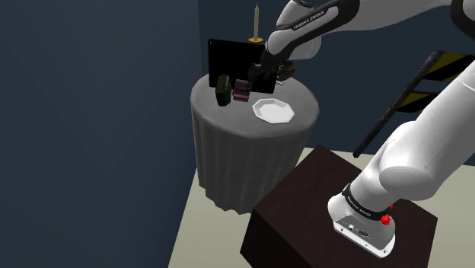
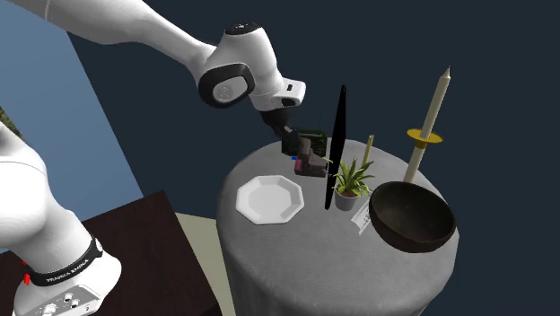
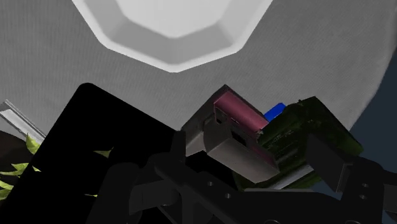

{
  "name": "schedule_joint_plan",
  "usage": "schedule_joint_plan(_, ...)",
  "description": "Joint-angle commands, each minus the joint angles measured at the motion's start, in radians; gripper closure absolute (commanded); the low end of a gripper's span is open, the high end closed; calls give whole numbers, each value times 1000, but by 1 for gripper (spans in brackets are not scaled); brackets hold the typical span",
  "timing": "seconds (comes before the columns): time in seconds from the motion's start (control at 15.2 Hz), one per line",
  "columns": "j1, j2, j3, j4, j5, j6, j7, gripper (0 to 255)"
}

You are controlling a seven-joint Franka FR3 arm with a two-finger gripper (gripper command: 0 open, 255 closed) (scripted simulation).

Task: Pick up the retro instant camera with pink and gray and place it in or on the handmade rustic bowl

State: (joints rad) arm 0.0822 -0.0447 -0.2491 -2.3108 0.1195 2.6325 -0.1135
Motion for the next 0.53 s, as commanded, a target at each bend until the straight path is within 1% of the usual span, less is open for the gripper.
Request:
schedule_joint_plan(0.0, 8, 86, 1, 52, 62, 48, -38, 0)
schedule_joint_plan(0.07, 8, 126, 3, 78, 96, 68, -64, 0)
schedule_joint_plan(0.46, -2, 198, 20, 100, 148, 115, -101, 0)
